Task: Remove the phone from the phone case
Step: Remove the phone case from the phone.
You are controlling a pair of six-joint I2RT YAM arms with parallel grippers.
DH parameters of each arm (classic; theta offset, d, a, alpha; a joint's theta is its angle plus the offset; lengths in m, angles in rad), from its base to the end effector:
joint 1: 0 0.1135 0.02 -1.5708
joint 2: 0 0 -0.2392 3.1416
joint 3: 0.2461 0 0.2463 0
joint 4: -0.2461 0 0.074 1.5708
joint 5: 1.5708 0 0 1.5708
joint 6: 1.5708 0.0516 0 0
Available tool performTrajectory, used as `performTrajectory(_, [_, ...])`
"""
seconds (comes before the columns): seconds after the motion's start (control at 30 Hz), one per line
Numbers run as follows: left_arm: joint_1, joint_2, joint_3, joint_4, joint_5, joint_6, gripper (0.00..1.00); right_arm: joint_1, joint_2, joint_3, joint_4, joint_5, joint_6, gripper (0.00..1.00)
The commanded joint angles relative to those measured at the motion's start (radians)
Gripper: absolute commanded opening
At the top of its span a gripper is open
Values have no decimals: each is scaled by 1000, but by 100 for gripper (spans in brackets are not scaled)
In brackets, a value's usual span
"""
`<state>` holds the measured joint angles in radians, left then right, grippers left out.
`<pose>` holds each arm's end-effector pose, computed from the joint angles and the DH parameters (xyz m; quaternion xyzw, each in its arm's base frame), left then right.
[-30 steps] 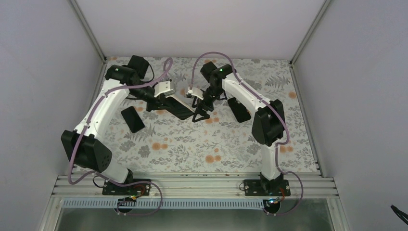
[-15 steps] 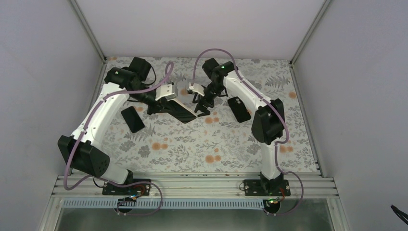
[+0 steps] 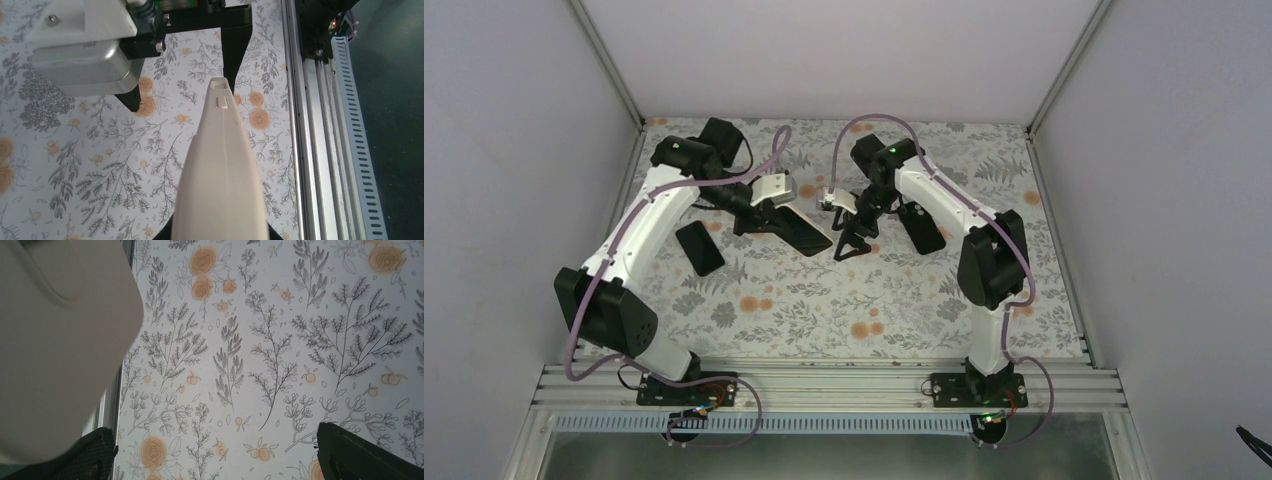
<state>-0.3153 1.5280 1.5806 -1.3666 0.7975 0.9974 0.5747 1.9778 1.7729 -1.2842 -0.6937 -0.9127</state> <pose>0.2482 -0.1198 0.3185 0.5971 0.6937 -0.3234 0.2400 0.2927 0.2288 0.2300 -0.6464 0.6822 0.3283 0.0950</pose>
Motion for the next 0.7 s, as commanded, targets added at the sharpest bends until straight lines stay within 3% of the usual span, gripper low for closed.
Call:
performTrajectory(0.0, [4, 21, 27, 9, 88, 1, 2, 8, -10, 46, -3, -47, -2, 98])
performTrajectory(0.67, [-4, -17, -7, 9, 139, 9, 2, -7, 98, 190, -1, 6, 24, 96])
